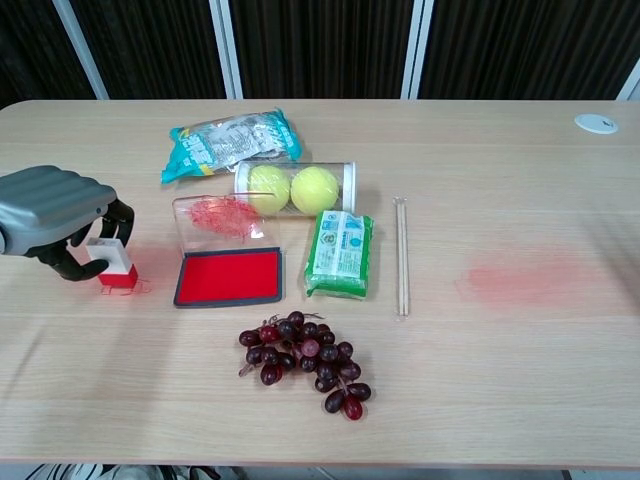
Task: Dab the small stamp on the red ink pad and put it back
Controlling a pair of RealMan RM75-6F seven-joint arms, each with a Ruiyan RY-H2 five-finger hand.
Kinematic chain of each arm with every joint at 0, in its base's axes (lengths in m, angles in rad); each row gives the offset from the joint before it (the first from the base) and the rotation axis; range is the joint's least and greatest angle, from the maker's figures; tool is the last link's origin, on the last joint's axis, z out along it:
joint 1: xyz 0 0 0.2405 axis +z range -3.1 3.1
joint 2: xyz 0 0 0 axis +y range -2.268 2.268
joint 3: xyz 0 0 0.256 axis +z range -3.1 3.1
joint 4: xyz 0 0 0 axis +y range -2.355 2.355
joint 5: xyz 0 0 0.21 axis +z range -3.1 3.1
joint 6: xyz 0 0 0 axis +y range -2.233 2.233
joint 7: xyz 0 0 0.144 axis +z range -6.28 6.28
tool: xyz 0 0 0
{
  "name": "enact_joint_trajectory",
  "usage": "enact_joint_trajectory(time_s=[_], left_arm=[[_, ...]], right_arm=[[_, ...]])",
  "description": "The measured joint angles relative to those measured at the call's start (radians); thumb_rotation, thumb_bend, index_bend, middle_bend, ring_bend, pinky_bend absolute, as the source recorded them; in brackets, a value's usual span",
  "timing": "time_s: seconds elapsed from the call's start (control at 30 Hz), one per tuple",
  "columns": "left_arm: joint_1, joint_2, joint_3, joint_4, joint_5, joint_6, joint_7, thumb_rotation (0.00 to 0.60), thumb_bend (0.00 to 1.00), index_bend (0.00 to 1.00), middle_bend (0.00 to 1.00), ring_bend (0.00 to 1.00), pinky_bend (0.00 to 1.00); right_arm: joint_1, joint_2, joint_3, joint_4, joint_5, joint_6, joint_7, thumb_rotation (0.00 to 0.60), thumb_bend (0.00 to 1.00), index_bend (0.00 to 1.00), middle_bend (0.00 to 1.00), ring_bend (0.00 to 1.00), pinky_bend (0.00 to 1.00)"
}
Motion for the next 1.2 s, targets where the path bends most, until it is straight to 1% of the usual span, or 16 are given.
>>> enact_joint_trajectory(time_s=[0.33,0.53,1.2], left_arm=[[0.003,-0.011,0.000,0.007,-0.012,-0.001,0.022,0.600,0.47,0.57,0.56,0.50,0.62],[0.003,-0.012,-0.003,0.005,-0.017,0.001,0.032,0.600,0.43,0.54,0.54,0.49,0.61],[-0.005,-0.006,-0.005,-0.016,-0.066,-0.008,0.076,0.600,0.41,0.48,0.50,0.47,0.60]], right_arm=[[0.000,0.000,0.000,0.000,0.000,0.000,0.001,0.600,0.32,0.15,0.00,0.00,0.19],[0.000,0.000,0.000,0.000,0.000,0.000,0.002,0.600,0.32,0.15,0.00,0.00,0.19],[0.000,0.000,0.000,0.000,-0.001,0.000,0.002,0.600,0.32,0.15,0.00,0.00,0.19]])
